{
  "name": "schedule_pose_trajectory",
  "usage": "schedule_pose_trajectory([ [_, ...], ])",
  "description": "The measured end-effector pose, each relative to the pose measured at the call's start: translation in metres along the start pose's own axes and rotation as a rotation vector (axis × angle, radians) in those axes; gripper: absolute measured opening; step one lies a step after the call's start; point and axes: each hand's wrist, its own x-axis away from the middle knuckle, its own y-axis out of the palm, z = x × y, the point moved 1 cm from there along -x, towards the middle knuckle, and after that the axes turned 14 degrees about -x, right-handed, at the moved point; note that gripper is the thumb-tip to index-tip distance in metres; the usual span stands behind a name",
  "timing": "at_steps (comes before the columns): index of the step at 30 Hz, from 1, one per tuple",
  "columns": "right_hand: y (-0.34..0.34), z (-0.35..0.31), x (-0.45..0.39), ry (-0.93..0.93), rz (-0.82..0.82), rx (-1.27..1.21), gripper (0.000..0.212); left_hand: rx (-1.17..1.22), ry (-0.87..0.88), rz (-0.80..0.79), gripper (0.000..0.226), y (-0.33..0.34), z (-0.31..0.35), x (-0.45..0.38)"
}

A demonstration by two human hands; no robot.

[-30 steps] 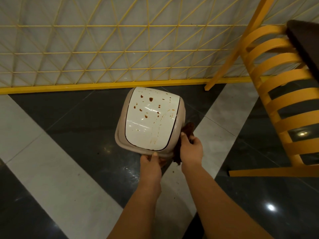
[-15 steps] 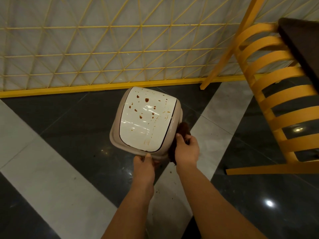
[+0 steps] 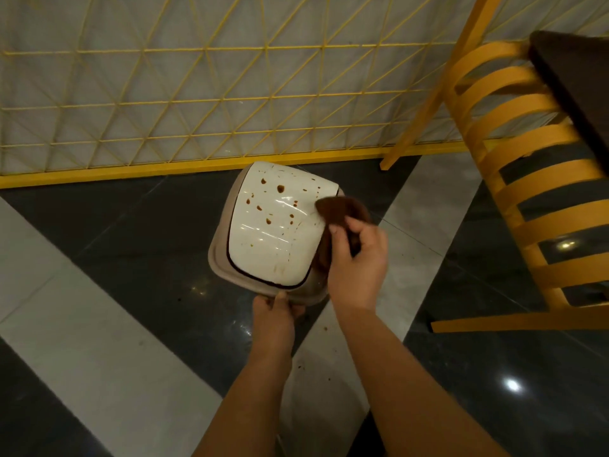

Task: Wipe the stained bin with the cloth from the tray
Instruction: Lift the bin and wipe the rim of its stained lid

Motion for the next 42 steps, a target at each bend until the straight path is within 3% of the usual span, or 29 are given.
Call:
schedule_pose_trajectory([
  [5,-0.007,0.007,0.017,0.069,-0.002,-0.052,0.015,-0.011,0.004,-0.009,0.025,0.0,0.002,0.002],
  [9,-0.019,0.031,0.066,-0.007,-0.109,-0.014,0.035,-0.031,-0.027,-0.017,0.024,-0.001,0.003,0.003],
  [14,-0.008,0.008,0.019,0.015,-0.058,-0.045,0.015,-0.025,-0.004,-0.005,0.027,0.001,0.003,0.003],
  [16,-0.003,0.0,-0.001,0.055,-0.018,-0.068,0.016,-0.002,-0.013,0.003,0.03,0.003,0.006,0.006],
  [20,-0.009,0.01,0.03,0.06,-0.059,-0.041,0.012,0.007,-0.041,-0.004,0.025,0.004,0.008,0.007],
  [24,-0.013,0.036,0.072,0.064,-0.165,0.082,0.02,-0.025,-0.074,-0.028,0.022,0.002,0.005,0.009],
  [31,-0.004,-0.001,0.006,0.097,-0.011,-0.104,0.015,-0.005,-0.028,-0.025,0.032,0.004,0.011,0.011],
  [35,-0.014,0.014,0.034,0.089,-0.09,-0.052,0.017,-0.01,-0.023,-0.049,0.031,0.003,0.01,0.012],
  [39,-0.027,0.04,0.074,0.165,-0.152,0.058,0.031,-0.003,-0.052,-0.058,0.014,0.001,0.004,0.014],
  [42,-0.019,0.024,0.049,0.102,-0.099,0.016,0.02,-0.035,-0.044,-0.035,0.02,0.0,0.004,0.013],
])
